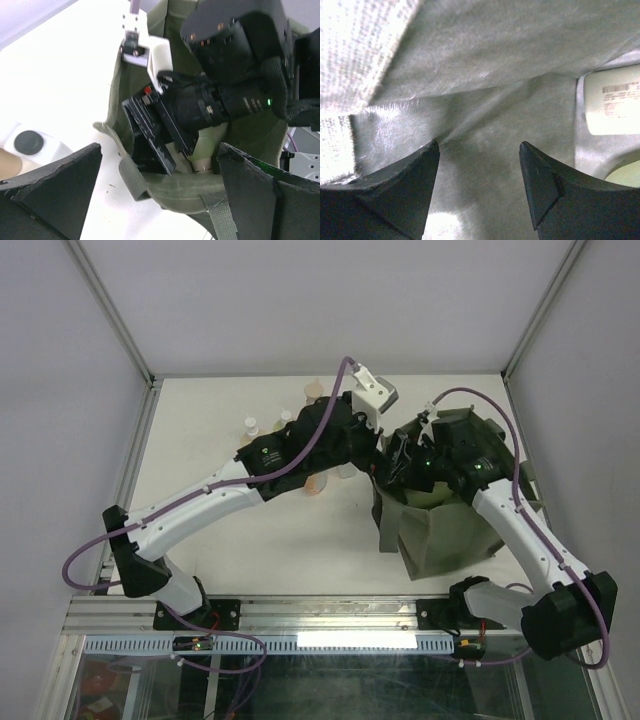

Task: Take the personal care products out of the canvas bag
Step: Adjust the canvas bag at the center of the board.

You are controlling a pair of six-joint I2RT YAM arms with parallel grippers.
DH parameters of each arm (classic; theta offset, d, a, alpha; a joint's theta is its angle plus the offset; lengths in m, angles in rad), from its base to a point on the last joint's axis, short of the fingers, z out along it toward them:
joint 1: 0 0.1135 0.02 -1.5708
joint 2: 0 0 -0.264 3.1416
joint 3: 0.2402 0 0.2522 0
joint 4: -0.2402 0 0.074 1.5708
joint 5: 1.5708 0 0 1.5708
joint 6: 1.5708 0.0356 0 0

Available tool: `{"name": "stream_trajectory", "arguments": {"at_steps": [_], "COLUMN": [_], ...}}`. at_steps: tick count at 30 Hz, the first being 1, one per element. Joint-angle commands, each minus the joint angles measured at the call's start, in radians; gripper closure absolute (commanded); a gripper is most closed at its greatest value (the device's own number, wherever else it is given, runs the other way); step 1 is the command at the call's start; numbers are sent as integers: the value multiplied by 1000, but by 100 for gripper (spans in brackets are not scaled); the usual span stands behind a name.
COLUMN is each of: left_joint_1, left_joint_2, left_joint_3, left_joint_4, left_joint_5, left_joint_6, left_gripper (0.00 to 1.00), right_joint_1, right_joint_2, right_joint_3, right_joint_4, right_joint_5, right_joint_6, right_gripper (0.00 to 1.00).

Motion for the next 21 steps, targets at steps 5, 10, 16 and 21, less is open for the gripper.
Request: {"name": "stream_trajectory", "arguments": {"at_steps": [5, 10, 16, 21], "left_joint_1": [44, 45, 44, 44], "left_joint_2": [-66, -21, 16, 63], "left_joint_3": [-28, -4, -7, 16], "left_joint_4": [1, -5, -19, -53], "left_joint_5": [3, 48, 106, 158], "left_joint_6": [28, 41, 27, 37], "left_gripper": [1, 1, 1, 1], "right_joint_1": [109, 105, 105, 106], "right_joint_2": [-144, -221, -282, -386], "right_joint_3": [63, 158, 301, 261], "right_joint_4": [-143, -414, -661, -782], "right_joint_5": [58, 254, 432, 449], "right_joint_6": [125, 181, 285, 441], "right_gripper": [28, 25, 24, 29]}}
